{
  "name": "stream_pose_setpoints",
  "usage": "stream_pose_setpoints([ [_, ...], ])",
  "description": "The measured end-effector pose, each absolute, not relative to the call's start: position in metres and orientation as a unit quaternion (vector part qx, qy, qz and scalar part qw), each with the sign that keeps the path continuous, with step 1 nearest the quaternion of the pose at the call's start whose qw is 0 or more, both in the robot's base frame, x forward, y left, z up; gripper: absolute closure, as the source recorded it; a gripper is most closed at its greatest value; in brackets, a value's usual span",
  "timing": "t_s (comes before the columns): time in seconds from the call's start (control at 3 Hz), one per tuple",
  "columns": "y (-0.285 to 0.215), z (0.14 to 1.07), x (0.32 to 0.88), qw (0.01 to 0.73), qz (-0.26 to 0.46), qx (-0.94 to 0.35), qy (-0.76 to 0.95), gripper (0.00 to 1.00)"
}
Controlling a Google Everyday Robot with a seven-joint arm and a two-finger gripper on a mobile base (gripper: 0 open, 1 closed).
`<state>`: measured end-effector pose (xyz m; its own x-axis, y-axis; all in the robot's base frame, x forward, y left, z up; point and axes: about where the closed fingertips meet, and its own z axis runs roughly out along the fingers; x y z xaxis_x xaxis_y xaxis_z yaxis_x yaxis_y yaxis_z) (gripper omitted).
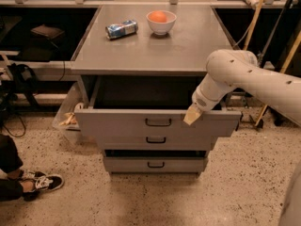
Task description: Open top drawer
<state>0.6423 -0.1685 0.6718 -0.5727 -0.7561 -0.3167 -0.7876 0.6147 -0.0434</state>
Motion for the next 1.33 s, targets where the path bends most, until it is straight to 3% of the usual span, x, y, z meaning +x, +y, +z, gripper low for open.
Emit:
stream_pose_setpoints([
  [1.33,-0.1779,0.6722,0.6231,0.144,0.057,-0.425,0.892,1.00],
])
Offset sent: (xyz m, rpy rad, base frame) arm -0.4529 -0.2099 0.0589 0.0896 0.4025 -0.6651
